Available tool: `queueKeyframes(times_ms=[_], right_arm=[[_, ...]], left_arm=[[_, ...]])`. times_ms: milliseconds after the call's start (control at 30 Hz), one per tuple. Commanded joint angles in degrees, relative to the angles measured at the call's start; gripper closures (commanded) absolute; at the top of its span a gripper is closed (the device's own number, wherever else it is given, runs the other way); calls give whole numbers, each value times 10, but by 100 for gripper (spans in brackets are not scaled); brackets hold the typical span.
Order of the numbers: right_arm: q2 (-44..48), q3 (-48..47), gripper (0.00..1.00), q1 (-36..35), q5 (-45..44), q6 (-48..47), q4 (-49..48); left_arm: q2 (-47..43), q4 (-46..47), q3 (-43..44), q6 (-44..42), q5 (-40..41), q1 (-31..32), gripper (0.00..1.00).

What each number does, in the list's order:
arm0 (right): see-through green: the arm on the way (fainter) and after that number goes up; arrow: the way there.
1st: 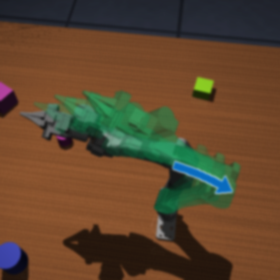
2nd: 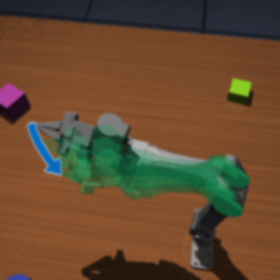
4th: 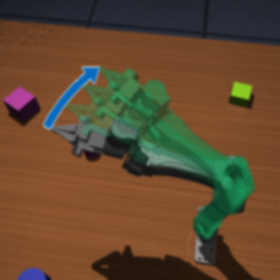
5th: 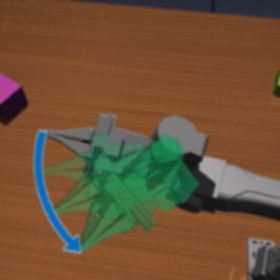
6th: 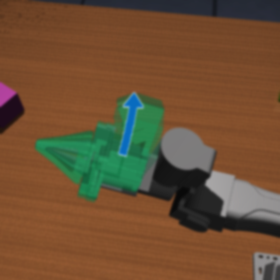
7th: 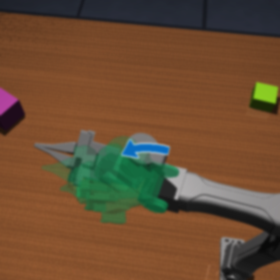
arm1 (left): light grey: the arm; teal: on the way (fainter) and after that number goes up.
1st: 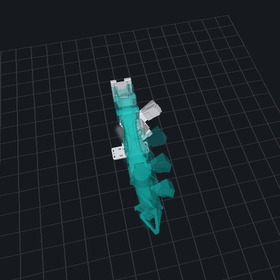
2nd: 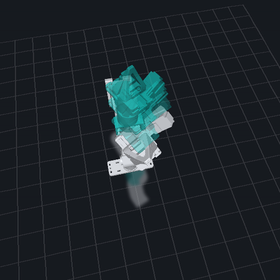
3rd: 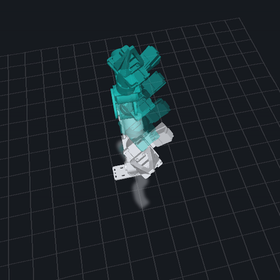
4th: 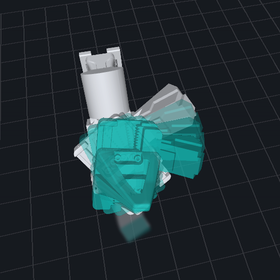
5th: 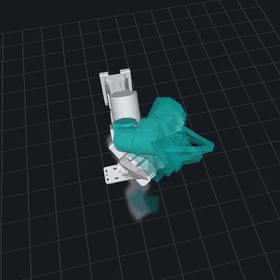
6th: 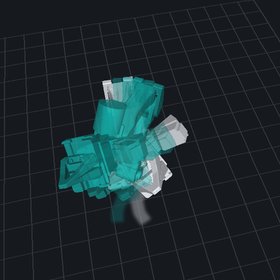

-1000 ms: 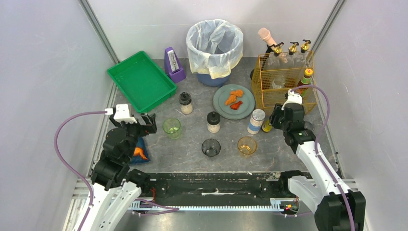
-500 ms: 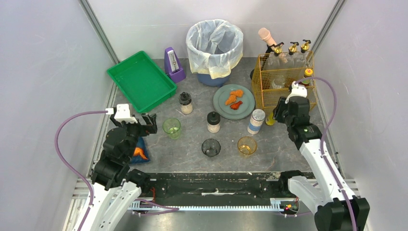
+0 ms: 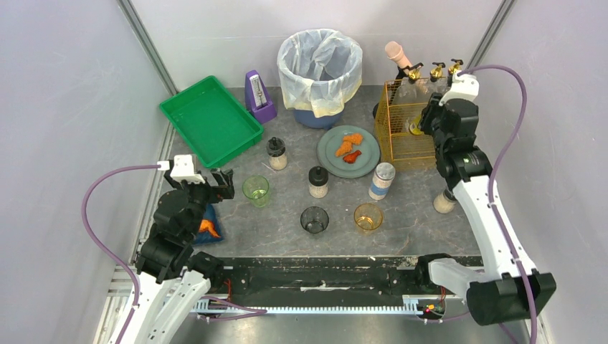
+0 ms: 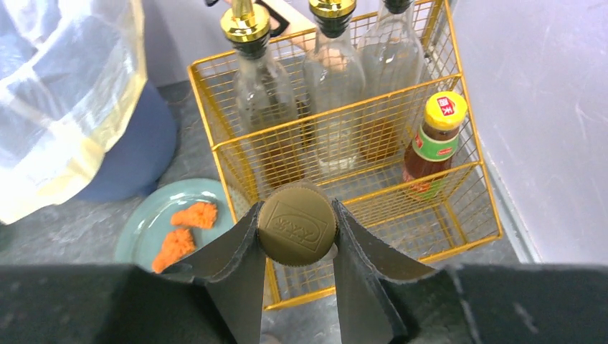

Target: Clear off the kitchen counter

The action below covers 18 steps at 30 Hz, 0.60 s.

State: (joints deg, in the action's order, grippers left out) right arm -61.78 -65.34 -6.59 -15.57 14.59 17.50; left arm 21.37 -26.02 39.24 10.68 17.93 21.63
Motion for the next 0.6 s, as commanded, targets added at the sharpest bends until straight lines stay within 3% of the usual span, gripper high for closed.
queueKeyframes(times_ms=[0,200,567], right_arm=[[-41,-43,100,2,-71,-34,-92],[-118,-73,100,26,-90,-50,-138],[-201,-38,100,62,-55,-40,-201]], left_arm=[[5,20,2,-3,6,1,6],[8,20,3,-5,10,0,6],[17,20,4,-7,11,-3,5]])
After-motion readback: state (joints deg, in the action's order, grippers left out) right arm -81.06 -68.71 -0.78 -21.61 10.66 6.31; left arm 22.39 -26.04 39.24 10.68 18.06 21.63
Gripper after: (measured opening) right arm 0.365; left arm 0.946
